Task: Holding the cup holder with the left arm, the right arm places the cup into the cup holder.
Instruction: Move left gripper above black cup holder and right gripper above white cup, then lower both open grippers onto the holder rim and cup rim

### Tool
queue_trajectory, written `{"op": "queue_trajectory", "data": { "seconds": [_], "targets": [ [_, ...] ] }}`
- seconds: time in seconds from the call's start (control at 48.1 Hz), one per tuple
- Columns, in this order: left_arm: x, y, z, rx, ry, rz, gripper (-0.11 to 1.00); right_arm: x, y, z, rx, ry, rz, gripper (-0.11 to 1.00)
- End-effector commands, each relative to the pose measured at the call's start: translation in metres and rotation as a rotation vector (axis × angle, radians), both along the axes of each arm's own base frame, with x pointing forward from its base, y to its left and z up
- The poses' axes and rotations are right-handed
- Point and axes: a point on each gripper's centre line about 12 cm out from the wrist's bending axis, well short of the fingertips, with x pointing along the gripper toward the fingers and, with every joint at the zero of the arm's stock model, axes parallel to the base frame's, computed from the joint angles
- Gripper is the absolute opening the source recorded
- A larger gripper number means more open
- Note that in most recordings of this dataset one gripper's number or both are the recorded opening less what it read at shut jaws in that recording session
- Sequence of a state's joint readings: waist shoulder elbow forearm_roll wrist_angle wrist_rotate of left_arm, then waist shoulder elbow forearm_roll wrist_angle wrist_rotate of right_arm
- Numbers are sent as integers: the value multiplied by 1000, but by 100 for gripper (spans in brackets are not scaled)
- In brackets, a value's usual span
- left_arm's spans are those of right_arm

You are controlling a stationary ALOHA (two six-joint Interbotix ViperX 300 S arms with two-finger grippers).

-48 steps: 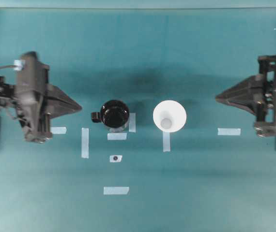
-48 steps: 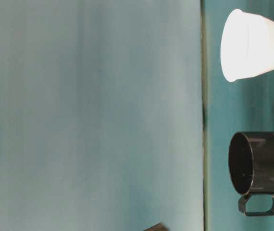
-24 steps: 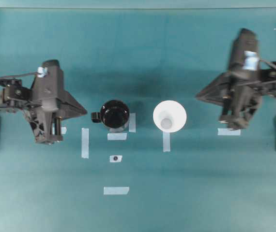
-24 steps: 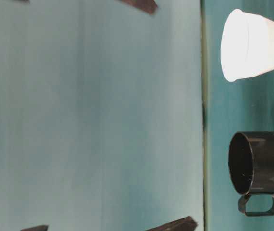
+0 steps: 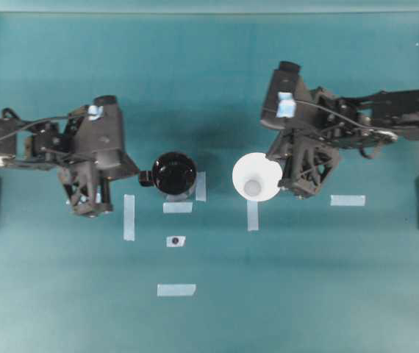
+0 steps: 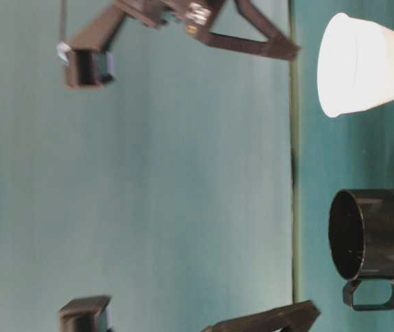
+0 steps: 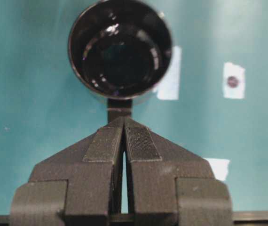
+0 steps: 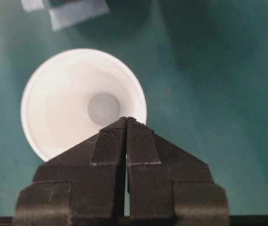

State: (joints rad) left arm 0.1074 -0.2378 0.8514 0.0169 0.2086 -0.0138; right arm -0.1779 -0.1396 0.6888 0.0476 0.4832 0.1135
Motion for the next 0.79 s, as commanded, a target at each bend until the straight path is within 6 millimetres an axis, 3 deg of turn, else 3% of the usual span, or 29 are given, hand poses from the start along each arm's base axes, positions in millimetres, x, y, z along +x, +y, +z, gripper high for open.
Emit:
{"op": "queue_trajectory", "data": {
  "seconds": [0.0, 0.166, 0.561, 0.769],
  "targets": [
    [12, 2, 7, 5, -20, 0, 3, 8, -3, 3, 0, -8, -9, 2],
    [20, 3, 6, 7, 35, -7, 3, 11, -5, 9, -17, -17, 1, 2],
    [17, 3, 4, 27, 62, -33, 3, 14, -6, 17, -32, -11, 12, 2],
    [18, 3, 8, 31, 51, -35, 3, 13, -6, 15, -31, -4, 12, 8]
  ]
}}
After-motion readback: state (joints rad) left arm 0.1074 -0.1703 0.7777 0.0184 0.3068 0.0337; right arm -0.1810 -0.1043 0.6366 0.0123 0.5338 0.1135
